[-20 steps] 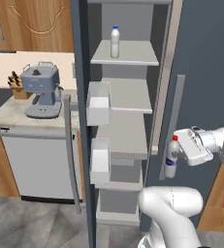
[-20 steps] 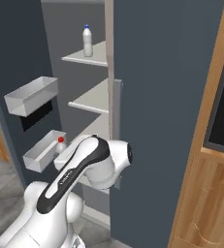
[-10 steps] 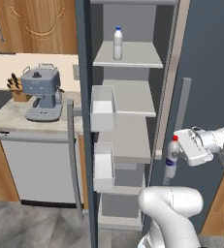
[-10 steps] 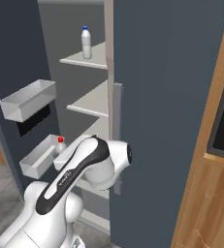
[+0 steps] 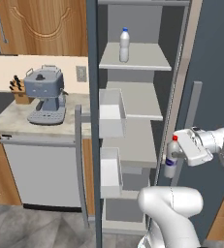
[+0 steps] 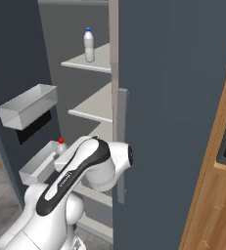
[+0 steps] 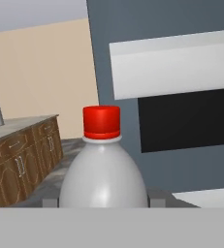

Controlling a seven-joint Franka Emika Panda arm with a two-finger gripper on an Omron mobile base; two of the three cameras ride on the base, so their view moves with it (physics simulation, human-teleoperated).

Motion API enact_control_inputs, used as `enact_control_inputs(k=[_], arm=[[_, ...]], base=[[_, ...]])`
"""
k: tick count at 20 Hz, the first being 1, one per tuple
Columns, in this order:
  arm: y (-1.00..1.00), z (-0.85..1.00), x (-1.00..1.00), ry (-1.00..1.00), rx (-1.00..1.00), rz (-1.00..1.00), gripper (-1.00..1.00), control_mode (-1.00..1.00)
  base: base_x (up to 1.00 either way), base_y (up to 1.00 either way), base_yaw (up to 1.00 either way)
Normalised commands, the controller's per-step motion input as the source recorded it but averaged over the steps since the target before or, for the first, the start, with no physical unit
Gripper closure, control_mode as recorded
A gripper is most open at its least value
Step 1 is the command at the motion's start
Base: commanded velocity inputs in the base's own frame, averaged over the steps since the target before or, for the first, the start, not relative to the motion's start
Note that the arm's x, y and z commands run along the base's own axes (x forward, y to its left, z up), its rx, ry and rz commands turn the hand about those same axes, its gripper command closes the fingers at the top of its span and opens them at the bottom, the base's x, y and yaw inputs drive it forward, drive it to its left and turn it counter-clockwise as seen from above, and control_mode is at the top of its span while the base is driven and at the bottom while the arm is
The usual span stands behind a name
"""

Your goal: Take the bottled waters from the counter and place them in the freezer to freeze. Close the freezer door after placing the bottles.

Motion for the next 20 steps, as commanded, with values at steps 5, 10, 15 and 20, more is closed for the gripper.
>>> enact_control_inputs(k=[5,10,15,20], arm=[[0.0,0.0,0.0,0.0,0.0,0.0,1.0,1.0],[0.0,0.0,0.0,0.0,0.0,0.0,1.0,1.0],[0.0,0.0,0.0,0.0,0.0,0.0,1.0,-1.0],[0.05,0.0,-0.04,0.0,-0.01,-0.11,1.0,-1.0]], base=[[0.05,0.0,0.0],[0.0,0.0,0.0],[0.0,0.0,0.0],[0.0,0.0,0.0]])
